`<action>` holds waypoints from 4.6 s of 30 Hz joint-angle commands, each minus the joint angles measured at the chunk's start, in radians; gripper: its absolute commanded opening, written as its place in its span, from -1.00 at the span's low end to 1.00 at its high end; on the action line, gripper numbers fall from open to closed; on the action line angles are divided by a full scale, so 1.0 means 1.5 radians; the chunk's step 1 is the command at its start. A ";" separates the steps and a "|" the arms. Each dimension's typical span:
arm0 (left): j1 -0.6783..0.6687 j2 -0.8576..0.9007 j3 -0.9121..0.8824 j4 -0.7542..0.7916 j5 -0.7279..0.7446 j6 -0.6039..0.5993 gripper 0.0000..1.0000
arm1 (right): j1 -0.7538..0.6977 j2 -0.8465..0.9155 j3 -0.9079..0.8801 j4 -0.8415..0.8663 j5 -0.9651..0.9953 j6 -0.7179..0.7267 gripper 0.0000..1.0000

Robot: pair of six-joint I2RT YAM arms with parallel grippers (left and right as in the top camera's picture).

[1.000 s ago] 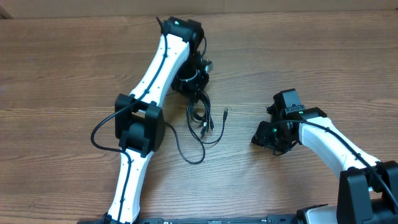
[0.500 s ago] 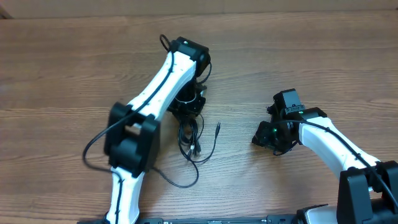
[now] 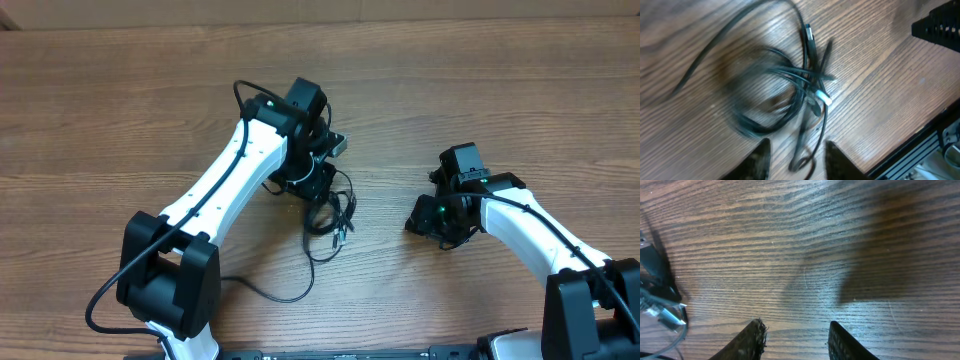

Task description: Untangle cables

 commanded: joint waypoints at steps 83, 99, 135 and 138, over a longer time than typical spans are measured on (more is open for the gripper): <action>0.019 0.007 0.245 -0.184 -0.051 0.222 -0.37 | 0.002 0.003 -0.004 0.012 0.007 0.003 -0.13; 0.021 0.109 0.245 -0.058 -0.131 -0.015 -0.32 | 0.002 0.003 -0.004 0.012 0.007 0.003 -0.14; 0.021 0.286 0.245 -0.026 -0.126 -0.121 -0.30 | 0.002 0.003 -0.004 0.012 0.007 0.003 -0.14; 0.019 0.286 0.244 -0.017 -0.109 -0.117 -0.31 | 0.002 0.003 -0.004 0.012 0.007 0.003 -0.14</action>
